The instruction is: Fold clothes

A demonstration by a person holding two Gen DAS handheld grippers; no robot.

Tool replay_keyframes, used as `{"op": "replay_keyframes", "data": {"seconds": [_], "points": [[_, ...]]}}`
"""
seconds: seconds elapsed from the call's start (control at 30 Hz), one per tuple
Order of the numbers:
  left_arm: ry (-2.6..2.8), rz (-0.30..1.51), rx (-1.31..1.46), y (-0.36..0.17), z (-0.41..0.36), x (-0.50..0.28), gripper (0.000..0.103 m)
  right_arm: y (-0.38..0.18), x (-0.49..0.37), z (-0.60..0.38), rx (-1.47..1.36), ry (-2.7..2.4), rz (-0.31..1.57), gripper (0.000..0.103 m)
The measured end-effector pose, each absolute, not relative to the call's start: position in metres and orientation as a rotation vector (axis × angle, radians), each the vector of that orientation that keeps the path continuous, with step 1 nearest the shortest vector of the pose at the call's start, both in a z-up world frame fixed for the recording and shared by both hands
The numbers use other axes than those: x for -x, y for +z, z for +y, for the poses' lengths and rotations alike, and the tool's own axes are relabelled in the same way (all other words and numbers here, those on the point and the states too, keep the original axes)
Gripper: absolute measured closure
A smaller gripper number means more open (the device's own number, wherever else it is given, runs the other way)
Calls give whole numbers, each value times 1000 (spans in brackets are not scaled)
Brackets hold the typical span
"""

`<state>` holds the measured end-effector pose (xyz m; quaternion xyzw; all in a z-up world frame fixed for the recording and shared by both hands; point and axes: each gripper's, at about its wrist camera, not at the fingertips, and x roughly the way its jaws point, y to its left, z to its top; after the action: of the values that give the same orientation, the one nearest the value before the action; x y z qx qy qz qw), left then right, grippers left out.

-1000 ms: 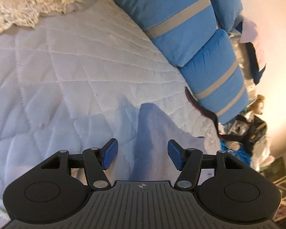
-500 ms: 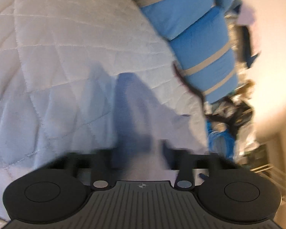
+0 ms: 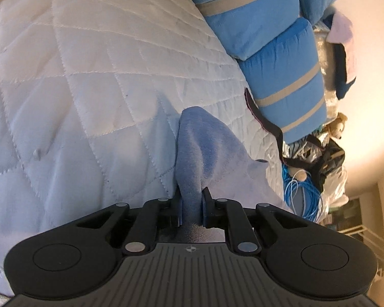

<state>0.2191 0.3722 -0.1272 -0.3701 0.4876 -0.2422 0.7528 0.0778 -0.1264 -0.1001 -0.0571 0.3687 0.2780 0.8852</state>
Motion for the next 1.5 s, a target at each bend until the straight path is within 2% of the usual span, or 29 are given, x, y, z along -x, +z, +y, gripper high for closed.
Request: {"op": "replay_keyframes", "data": {"seconds": [0.13,0.3,0.4,0.67,0.87,1.03,1.07,1.1,1.17,1.5], "points": [[-524,1072,801,-122,373,-218,81,-98,-81,-129,65,604,772,22],[-456,1044,784,-106,378,-205,57,-96,-89,-130,-2,604,793,22],[-355,1001,648,-83,370,-187,44,-96,-88,-128,11,594,792,22],[-233,740,-88,-33,291,-105,40,-96,-91,-128,-20,599,819,22],[-182,600,-329,-31,250,-68,40,-106,-114,-132,-227,668,932,23],[-178,535,-520,-42,222,-47,39,-130,-142,-147,-612,681,1063,23],[-181,529,-548,-45,217,-44,38,-135,-147,-151,-702,679,1080,27],[-185,524,-573,-49,213,-41,37,-139,-150,-153,-774,678,1093,39],[-189,517,-605,-53,208,-37,36,-146,-153,-156,-872,674,1107,46],[-191,483,-624,-56,203,-32,36,-158,-168,-156,-1005,562,1039,55]]}}
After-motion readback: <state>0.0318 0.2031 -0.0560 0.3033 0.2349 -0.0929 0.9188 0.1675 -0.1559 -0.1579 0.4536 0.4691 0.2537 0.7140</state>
